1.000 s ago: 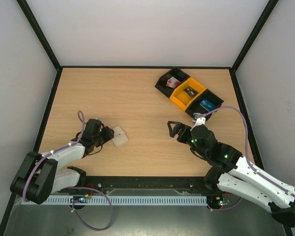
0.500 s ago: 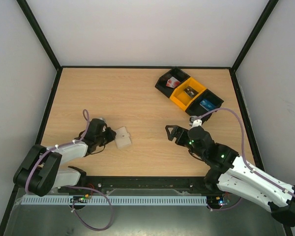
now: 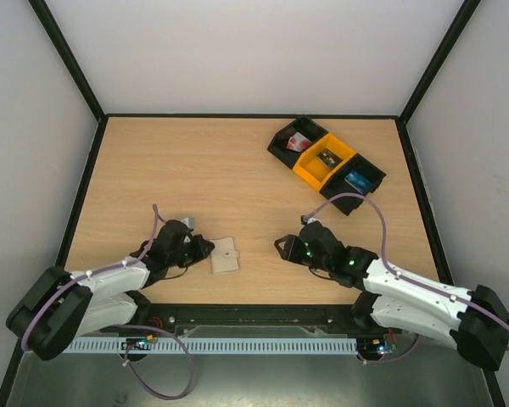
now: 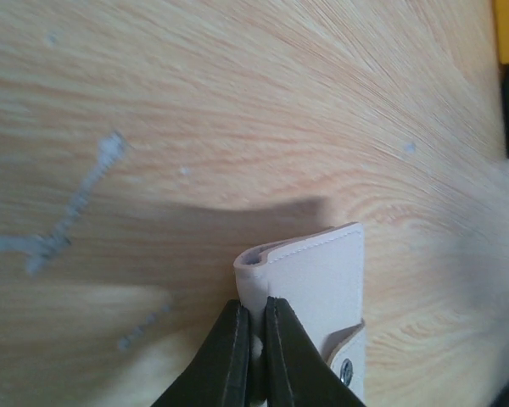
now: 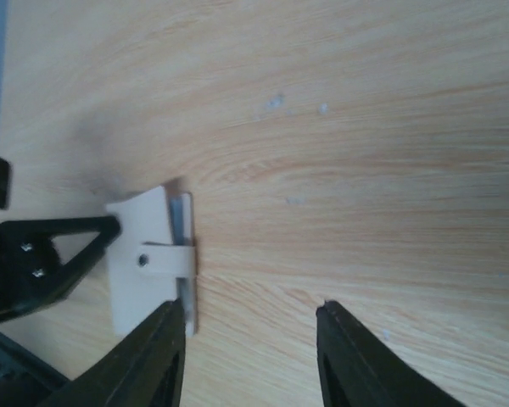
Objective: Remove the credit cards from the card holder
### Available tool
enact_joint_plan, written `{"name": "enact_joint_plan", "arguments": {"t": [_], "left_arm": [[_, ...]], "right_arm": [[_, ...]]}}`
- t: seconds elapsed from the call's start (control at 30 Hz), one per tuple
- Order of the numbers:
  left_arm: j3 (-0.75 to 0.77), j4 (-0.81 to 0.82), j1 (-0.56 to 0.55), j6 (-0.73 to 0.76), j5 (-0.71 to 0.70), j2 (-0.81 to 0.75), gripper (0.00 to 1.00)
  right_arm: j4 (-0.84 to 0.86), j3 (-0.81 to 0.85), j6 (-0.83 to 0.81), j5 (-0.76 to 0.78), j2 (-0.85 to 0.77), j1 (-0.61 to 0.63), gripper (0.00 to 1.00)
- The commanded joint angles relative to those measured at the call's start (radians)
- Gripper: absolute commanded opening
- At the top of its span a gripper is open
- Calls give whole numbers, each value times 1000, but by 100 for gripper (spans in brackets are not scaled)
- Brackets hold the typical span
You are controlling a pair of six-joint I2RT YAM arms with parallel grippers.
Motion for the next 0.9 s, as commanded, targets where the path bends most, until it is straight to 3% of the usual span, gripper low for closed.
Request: {"name": "enact_joint_plan", "arguments": {"t": [0.0,0.13,0.3,0.57,0.87], "left_arm": [[-30,50,-57,-104,-5,-59,3],[-43,87,-99,-173,-48,-57,3],[-72,248,-166,-267,-76,1,3],[-38,324,-240,-293,-77,119,3],[-33,318,-270,-303,-89,122,3]], "right_arm": [[124,-42,0,-29,78,7,36],[180,-42,3,-38,155,28,31],[199,26,10,11,282,99,29],[184,194,15,118,486,247,31],[120,274,2,148,674,310,30]]}}
